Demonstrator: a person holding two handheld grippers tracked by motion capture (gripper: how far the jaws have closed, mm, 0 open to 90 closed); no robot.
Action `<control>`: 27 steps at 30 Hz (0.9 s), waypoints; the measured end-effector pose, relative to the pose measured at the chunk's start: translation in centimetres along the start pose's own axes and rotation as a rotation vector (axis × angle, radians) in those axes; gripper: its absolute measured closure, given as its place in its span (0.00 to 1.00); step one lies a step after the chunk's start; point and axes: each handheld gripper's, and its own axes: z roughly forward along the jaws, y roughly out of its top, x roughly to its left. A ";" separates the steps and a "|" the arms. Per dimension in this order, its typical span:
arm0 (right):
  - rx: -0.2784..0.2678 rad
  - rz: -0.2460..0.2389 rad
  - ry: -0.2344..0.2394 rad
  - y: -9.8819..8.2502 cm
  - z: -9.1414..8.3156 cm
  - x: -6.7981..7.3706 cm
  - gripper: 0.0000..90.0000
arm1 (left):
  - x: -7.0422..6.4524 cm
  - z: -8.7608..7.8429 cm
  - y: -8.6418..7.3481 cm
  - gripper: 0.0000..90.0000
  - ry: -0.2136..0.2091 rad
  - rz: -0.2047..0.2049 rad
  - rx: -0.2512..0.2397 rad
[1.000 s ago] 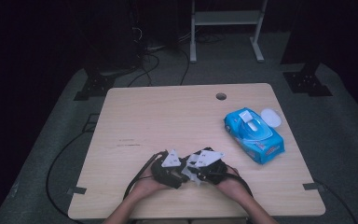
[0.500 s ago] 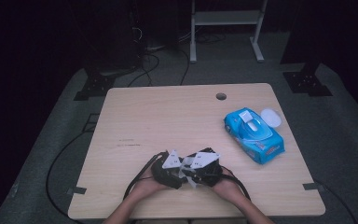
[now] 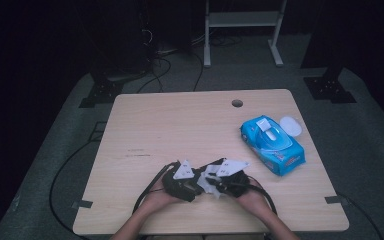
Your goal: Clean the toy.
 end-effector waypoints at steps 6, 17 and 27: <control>0.027 -0.013 -0.070 -0.3 -0.8 -0.9 0.88 | 0.2 -0.2 -0.2 0.27 -0.001 -0.010 -0.001; -0.006 0.100 -0.090 -1.9 -2.7 -2.9 0.88 | 0.3 -0.2 -0.2 0.27 -0.003 -0.017 -0.008; 0.010 0.125 -0.162 -2.2 -3.2 -4.4 0.88 | 0.3 -0.2 -0.2 0.27 -0.002 -0.018 -0.007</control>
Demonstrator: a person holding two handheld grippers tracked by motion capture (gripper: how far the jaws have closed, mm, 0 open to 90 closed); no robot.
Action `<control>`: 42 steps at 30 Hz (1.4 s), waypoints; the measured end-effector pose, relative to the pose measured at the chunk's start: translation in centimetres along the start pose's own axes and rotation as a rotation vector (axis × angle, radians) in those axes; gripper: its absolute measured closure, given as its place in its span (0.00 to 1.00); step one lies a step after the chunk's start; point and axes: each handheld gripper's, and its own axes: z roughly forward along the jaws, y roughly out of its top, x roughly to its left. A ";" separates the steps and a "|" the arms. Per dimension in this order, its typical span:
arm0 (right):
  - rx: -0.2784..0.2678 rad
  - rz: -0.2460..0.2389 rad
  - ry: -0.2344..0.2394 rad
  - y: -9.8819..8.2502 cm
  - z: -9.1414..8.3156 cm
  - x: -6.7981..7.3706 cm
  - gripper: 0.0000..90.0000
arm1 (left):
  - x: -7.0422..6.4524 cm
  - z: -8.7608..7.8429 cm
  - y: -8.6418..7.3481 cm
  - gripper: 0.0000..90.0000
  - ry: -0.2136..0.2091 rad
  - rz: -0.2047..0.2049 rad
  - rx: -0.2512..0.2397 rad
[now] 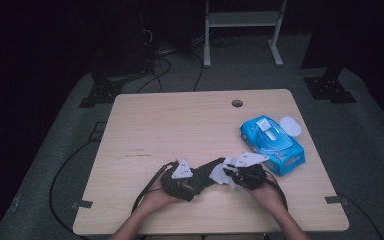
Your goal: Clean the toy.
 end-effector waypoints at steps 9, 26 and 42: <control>-0.037 0.026 -0.025 1.9 2.3 -0.4 0.88 | -0.3 0.2 0.1 0.27 0.005 0.006 -0.002; -0.018 0.034 -0.023 1.0 1.1 -0.4 0.88 | -0.3 0.0 0.1 0.27 0.003 0.004 0.003; -0.026 -0.024 0.044 1.5 1.9 1.8 0.88 | -0.4 0.1 0.2 0.27 0.005 0.000 -0.003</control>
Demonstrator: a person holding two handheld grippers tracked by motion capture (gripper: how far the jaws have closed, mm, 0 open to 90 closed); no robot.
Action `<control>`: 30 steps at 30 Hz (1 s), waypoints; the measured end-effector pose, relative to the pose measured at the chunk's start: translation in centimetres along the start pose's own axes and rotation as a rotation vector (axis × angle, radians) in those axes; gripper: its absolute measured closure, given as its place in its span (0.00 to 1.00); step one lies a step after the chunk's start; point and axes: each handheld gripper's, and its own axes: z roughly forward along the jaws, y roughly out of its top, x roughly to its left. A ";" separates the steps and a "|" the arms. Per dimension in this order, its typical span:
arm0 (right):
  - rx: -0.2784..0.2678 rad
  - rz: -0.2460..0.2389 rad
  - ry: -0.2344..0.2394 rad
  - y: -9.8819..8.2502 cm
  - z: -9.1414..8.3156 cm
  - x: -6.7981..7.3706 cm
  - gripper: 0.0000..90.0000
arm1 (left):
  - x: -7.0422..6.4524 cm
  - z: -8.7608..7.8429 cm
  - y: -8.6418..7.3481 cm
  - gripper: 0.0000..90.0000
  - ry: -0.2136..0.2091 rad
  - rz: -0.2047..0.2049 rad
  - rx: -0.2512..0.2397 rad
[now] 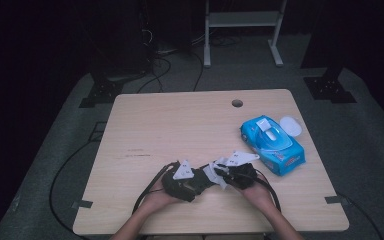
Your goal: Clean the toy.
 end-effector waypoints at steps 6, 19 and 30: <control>-0.016 0.082 -0.095 -0.2 -0.2 -2.2 0.88 | 0.1 -0.1 0.1 0.27 -0.010 -0.015 -0.020; -0.002 0.024 -0.081 1.0 1.0 -0.3 0.88 | 0.0 0.1 0.1 0.27 -0.010 -0.003 -0.009; 0.023 -0.039 0.001 2.1 2.3 1.4 0.88 | 0.1 0.0 0.0 0.27 -0.006 -0.001 -0.006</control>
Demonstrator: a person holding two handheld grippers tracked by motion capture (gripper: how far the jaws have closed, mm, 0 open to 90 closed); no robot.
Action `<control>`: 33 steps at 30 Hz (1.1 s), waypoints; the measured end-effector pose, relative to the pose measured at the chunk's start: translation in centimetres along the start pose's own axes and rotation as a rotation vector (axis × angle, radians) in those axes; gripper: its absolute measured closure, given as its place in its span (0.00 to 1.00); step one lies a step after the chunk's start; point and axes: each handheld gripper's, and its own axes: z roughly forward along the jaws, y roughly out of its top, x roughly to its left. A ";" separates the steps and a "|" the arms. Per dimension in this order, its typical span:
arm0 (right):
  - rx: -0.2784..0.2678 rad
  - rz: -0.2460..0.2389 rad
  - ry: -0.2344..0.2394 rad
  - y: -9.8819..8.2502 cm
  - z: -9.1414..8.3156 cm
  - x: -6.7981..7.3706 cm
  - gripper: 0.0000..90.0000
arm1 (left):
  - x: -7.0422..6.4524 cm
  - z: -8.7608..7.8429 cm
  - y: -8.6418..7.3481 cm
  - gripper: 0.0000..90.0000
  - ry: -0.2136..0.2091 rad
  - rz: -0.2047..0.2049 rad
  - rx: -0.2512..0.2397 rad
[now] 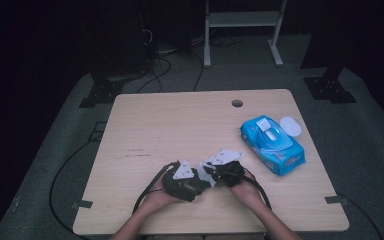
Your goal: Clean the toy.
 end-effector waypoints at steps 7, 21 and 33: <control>-0.026 0.038 0.049 0.2 0.7 1.1 0.88 | 0.1 0.0 -0.1 0.27 0.003 -0.009 -0.001; -0.023 0.060 0.025 -0.4 -0.4 -0.2 0.88 | 0.0 0.0 0.1 0.27 0.003 -0.004 -0.008; -0.020 -0.039 0.103 0.5 0.8 2.7 0.88 | -0.1 -0.1 0.0 0.27 0.005 0.003 0.004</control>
